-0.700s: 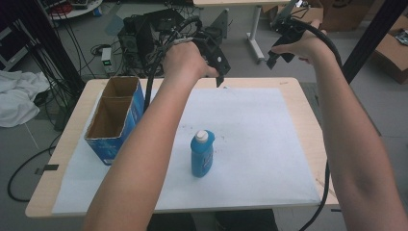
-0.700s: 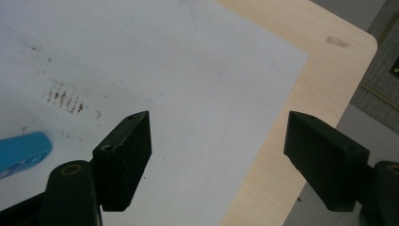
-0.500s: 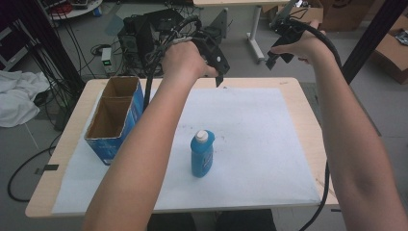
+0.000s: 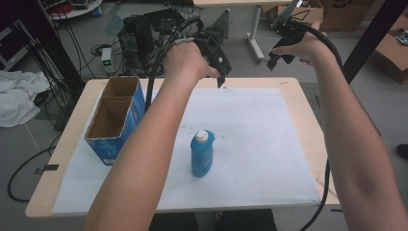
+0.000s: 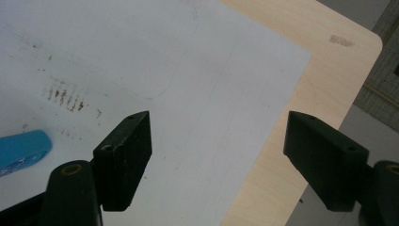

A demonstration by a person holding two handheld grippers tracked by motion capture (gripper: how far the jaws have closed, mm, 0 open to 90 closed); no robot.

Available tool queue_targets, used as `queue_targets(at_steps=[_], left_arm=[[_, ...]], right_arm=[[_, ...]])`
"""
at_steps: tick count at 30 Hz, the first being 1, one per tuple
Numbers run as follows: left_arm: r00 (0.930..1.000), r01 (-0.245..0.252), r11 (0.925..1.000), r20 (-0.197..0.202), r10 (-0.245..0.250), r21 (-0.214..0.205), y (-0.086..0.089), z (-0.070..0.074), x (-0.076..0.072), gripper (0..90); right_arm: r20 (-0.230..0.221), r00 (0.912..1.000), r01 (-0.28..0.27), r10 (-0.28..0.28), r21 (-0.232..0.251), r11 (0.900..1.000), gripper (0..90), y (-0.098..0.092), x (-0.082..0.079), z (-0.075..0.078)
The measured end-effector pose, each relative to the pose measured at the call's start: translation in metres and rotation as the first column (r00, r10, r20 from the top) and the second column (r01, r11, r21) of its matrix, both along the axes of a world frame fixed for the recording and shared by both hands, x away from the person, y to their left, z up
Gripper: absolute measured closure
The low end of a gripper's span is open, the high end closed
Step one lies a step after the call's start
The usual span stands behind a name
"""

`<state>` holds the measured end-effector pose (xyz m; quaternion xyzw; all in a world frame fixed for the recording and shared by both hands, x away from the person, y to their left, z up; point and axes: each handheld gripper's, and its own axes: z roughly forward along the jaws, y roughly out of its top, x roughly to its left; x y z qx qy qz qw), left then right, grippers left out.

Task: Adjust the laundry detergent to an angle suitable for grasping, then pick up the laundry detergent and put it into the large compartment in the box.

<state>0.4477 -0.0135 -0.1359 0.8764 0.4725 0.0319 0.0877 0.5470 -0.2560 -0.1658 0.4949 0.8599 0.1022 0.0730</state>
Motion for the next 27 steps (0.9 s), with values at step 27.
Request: queue_targets(at_steps=[27], left_arm=[[0.9999,-0.01,1.0,0.008,0.009,0.003,-0.0025,0.0033,-0.006,16.1]], right_arm=[[-0.003,0.9999,-0.011,0.011,0.009,0.9999,23.6,-0.007,-0.0052,-0.0008]])
